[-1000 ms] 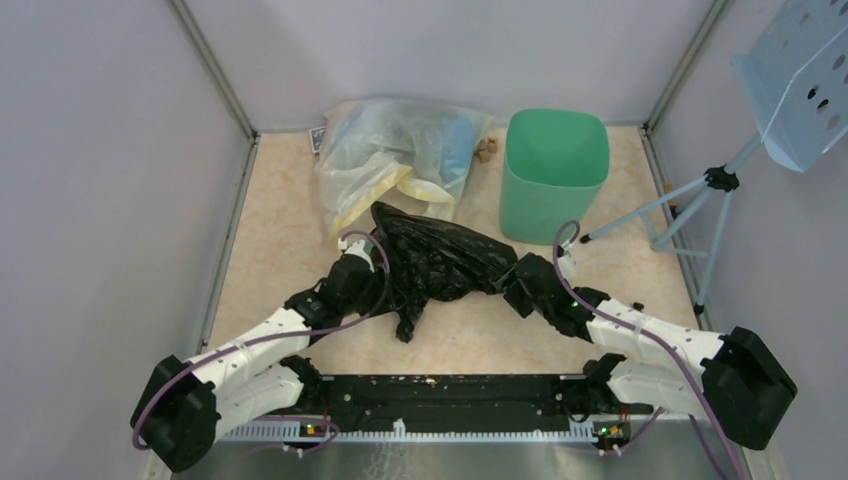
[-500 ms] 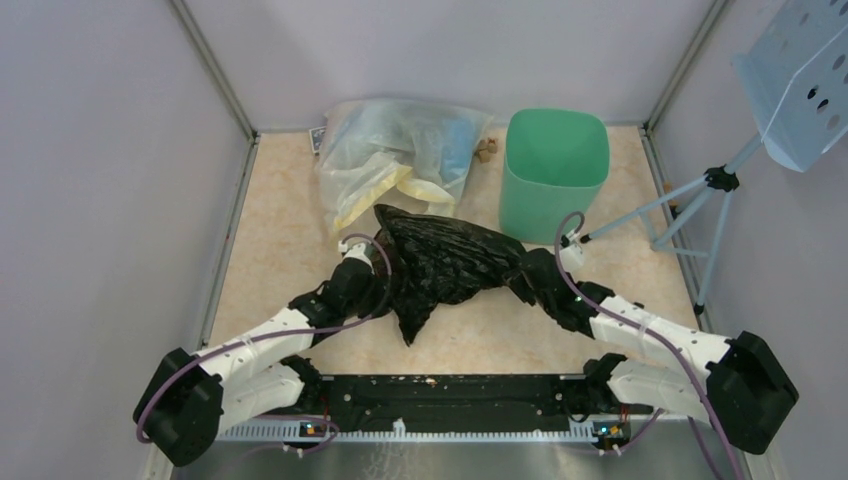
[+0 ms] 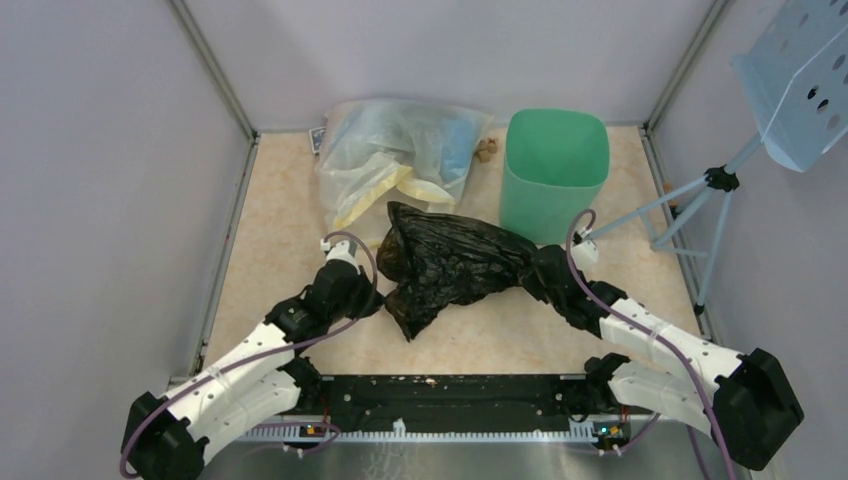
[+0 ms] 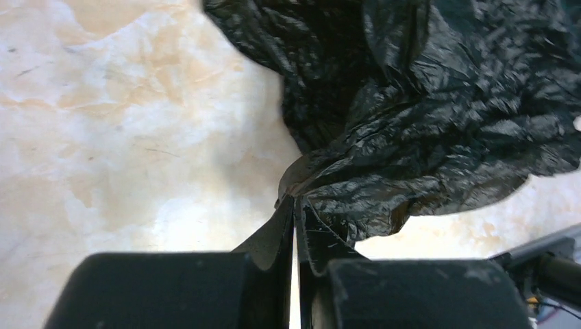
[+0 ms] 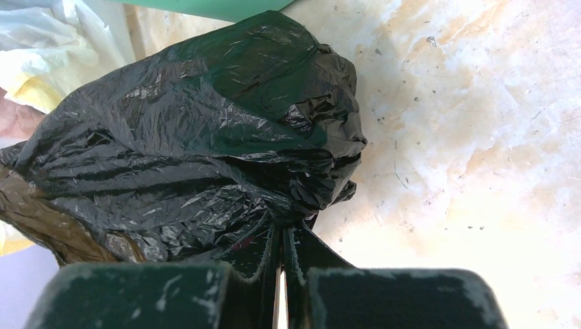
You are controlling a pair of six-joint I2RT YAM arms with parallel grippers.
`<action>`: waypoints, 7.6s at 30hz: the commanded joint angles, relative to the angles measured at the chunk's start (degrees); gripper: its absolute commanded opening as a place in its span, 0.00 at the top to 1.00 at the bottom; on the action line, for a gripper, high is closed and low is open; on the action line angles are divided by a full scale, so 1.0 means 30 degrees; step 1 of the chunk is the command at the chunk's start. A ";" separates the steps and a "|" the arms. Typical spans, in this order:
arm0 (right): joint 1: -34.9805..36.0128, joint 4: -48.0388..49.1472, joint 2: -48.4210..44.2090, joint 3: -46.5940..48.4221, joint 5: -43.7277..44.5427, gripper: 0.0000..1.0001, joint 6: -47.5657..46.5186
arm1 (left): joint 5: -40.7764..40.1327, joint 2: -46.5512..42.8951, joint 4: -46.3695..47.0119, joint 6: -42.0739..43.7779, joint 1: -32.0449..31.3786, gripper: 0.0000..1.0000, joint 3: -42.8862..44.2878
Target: Put the trash bags into the trash bin
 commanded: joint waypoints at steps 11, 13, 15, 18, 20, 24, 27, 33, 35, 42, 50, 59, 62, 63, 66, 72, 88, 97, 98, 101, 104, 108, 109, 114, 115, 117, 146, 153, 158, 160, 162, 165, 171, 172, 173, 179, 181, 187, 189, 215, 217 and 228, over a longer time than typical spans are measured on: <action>-0.0160 0.0588 -0.0497 0.0322 -0.0445 1.00 -0.0575 | 0.4464 -0.0527 0.2708 0.0976 -0.0024 0.24 -0.1066; -0.0156 0.0614 -0.0500 0.0278 -0.0445 1.00 -0.0569 | 0.4709 0.0188 0.2806 0.0503 -0.0038 0.17 -0.1219; -0.0184 0.0644 -0.0485 0.0246 -0.0466 1.00 -0.0551 | 0.5057 0.1019 0.3186 0.0209 -0.0032 0.18 -0.1434; -0.0164 0.0647 -0.0499 0.0217 -0.0527 1.00 -0.0546 | 0.5950 0.2265 0.4048 -0.0241 -0.0050 0.26 -0.1660; -0.0181 0.0622 -0.0492 0.0204 -0.0551 1.00 -0.0543 | 0.6683 0.2762 0.5049 -0.0512 -0.0026 0.29 -0.1896; -0.0162 0.0662 -0.0499 0.0129 -0.0570 1.00 -0.0495 | 0.7505 0.2688 0.6455 -0.1141 -0.0034 0.31 -0.2397; -0.0172 0.0677 -0.0508 0.0130 -0.0621 1.00 -0.0455 | 0.7237 0.2678 0.6707 -0.1900 -0.0038 0.38 -0.2716; -0.0166 0.0691 -0.0557 -0.0008 -0.0736 1.00 -0.0290 | 0.6683 0.3136 0.8906 -0.3522 -0.0025 0.55 -0.3690; -0.0160 0.0746 -0.0622 -0.0106 -0.0786 1.00 -0.0233 | 0.6060 0.2962 0.9435 -0.3928 -0.0041 0.67 -0.3910; -0.0387 -0.0180 -0.0967 0.0351 -0.0142 1.00 -0.1001 | 0.2579 -0.0282 0.5812 -0.2473 -0.0031 1.00 -0.2713; -0.1335 -0.1022 -0.0308 0.1792 0.0247 1.00 -0.3198 | 0.0414 -0.3232 -0.0107 0.0505 -0.0040 1.00 -0.0387; -0.2151 -0.1852 0.0527 0.3017 0.0221 1.00 -0.5189 | 0.0695 -0.3139 -0.1514 0.0931 -0.0007 1.00 0.1455; -0.2207 -0.1626 0.0611 0.3083 -0.0301 1.00 -0.6255 | 0.2596 -0.3034 -0.0487 0.2252 -0.0018 1.00 0.1848; -0.2207 -0.1358 0.0619 0.3101 -0.0732 1.00 -0.6794 | 0.3329 -0.2954 -0.0217 0.2701 -0.0016 1.00 0.1976; -0.2207 -0.0612 0.0698 0.3059 -0.1739 1.00 -0.7795 | 0.4780 -0.2732 0.0115 0.3345 -0.0040 1.00 0.2416; -0.2207 -0.0438 0.1300 0.3345 -0.2196 0.99 -0.8615 | 0.5610 -0.2960 0.0157 0.3988 -0.0024 1.00 0.3437; -0.2244 -0.0718 0.2886 0.2937 -0.1980 0.98 -0.8992 | 0.3880 -0.3880 -0.3312 0.4832 -0.0030 1.00 0.7807; -0.2239 -0.1163 0.1771 0.3485 -0.3332 0.61 -1.0977 | 0.2391 -0.3263 -0.3997 0.3780 -0.0023 1.00 0.7059; -0.2237 -0.1044 0.1471 0.3261 -0.3824 0.57 -1.1171 | 0.1560 -0.3122 -0.4299 0.3636 -0.0009 1.00 0.7131; -0.2253 -0.0330 -0.0176 0.1849 -0.5537 0.51 -1.1108 | 0.0838 -0.2516 -0.4810 0.3358 -0.0003 1.00 0.7219; -0.2244 0.0196 -0.1889 0.0454 -0.6307 0.50 -1.0809 | 0.0200 -0.1893 -0.5156 0.2830 0.0005 1.00 0.7043; -0.2235 0.0003 -0.3313 -0.0556 -0.6045 0.43 -1.0380 | -0.0620 -0.1400 -0.5438 0.2228 0.0003 1.00 0.6778; -0.2247 -0.0060 -0.3376 -0.0657 -0.5947 0.41 -1.0217 | -0.0754 -0.1376 -0.5453 0.2153 0.0005 1.00 0.6723; -0.2264 0.0580 -0.2415 -0.1045 -0.5979 0.40 -0.8739 | -0.1469 -0.1467 -0.5599 0.1892 -0.0006 1.00 0.6564; -0.2291 0.1023 -0.2117 -0.1132 -0.6294 0.41 -0.8467 | -0.1541 -0.1447 -0.5657 0.1884 0.0000 1.00 0.6484; -0.2374 0.2318 -0.1496 -0.1435 -0.7079 0.43 -0.7883 | -0.1667 -0.1438 -0.5798 0.1828 -0.0010 1.00 0.6298; -0.3862 -0.0667 -0.4315 -0.1471 -0.6301 0.37 -0.9177 | 0.2048 -0.0002 -0.2988 0.0596 0.2459 1.00 0.2015; -0.4613 -0.0129 -0.1426 0.0355 -0.6010 0.25 -0.9599 | 0.2064 0.0130 -0.2884 0.0435 0.2530 1.00 0.1816; -0.6133 0.0873 0.0810 0.0731 -0.6584 0.24 -0.9332 | 0.2035 -0.0200 -0.3199 -0.0419 0.2980 1.00 0.1448; -0.6970 0.1361 0.1094 0.0447 -0.6958 0.25 -0.9102 | 0.2592 -0.0384 -0.3196 -0.0617 0.3462 1.00 0.1179; -0.8005 0.1519 0.1040 0.0055 -0.7146 0.26 -0.8848 | 0.2838 -0.0589 -0.3215 -0.0762 0.3970 1.00 0.1008; -0.9091 0.1614 0.0506 -0.0466 -0.7472 0.26 -0.8934 | 0.2989 -0.0652 -0.3201 -0.0758 0.4590 1.00 0.0979; -0.9823 0.1103 -0.0542 -0.0599 -0.7853 0.27 -0.9777 | 0.3742 -0.0357 -0.2640 -0.0343 0.5033 1.00 0.0934; -0.9824 0.1199 -0.0634 -0.0524 -0.8670 0.28 -1.0142 | 0.4234 -0.0418 -0.2339 -0.0077 0.5043 1.00 0.0935; -0.9809 0.1397 -0.0738 -0.0456 -0.9483 0.28 -1.0737 | 0.5266 -0.0484 -0.1854 0.0363 0.5033 1.00 0.0935; -0.9824 0.1817 -0.0859 -0.0029 -1.2825 0.32 -1.2592 | 1.3302 0.0415 0.1290 0.1858 0.4796 1.00 0.0858; -0.9824 0.1805 -0.0450 0.0038 -1.2972 0.36 -1.2649 | 1.3940 0.1067 0.1442 0.1915 0.4090 1.00 0.1060; -0.9813 0.2634 0.1111 0.0330 -1.2851 0.54 -1.2530 | 1.3112 0.2618 0.2823 0.1370 -0.0399 1.00 0.1533; -0.9824 0.2654 0.1578 0.0724 -1.2501 0.67 -1.2574 | 1.3162 0.3322 0.3185 0.1417 -0.1935 1.00 0.1905; -0.8674 -0.1573 -0.2539 0.7593 -1.5591 1.00 -1.7118 | -0.3378 -0.0978 -0.3764 0.0887 -0.7496 0.11 0.5559; -0.8527 -0.1658 -0.2197 0.8760 -1.6198 1.00 -1.7308 | -0.3769 -0.1391 -0.3686 0.0237 -0.6843 0.19 0.4946; -0.8490 -0.6054 0.3862 1.8620 -1.2431 1.00 -1.8026 | -0.4429 -0.3238 -0.1394 0.0412 -0.6059 0.34 0.3759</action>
